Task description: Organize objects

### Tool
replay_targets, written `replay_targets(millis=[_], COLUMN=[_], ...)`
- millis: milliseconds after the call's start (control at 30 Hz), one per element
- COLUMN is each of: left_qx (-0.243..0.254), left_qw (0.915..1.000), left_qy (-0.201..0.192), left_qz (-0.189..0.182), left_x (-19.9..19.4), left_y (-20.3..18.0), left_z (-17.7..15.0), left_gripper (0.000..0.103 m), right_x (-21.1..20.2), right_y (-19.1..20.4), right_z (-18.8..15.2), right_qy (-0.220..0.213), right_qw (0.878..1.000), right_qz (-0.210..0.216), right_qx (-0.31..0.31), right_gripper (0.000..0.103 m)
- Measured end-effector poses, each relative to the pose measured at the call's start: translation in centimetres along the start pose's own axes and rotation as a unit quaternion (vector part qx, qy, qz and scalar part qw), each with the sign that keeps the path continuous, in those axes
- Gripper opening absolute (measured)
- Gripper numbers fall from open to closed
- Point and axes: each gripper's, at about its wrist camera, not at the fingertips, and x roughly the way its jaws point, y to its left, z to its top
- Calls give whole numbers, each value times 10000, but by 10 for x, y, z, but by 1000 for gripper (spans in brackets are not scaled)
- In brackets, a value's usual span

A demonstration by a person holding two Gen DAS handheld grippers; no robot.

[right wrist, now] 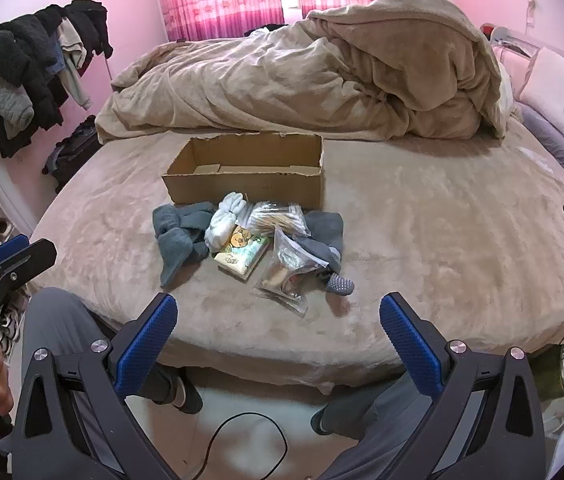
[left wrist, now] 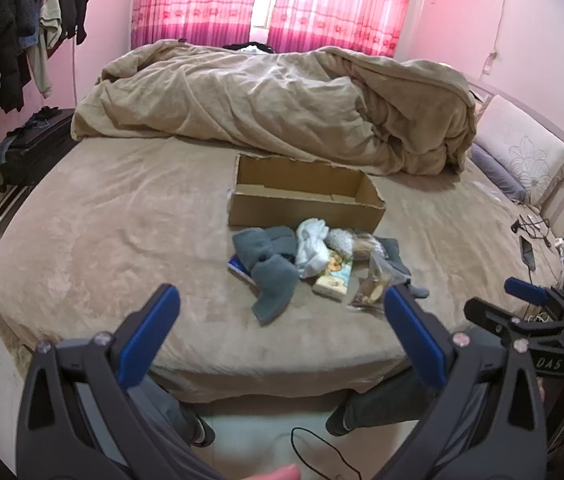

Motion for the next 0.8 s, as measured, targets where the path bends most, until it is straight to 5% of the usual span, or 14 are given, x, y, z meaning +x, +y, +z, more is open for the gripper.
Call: replay_targets(millis=[800], left_qx=[-6], left_qw=[10000], left_qy=[-34], left_qz=[70], left_x=[4], left_y=[1], left_z=[1], left_gripper=[102], right_x=[5], right_y=[1], right_z=[0], right_qy=[33], right_qw=[10000], right_qz=[-10], right_qx=[-8], right_gripper=[103])
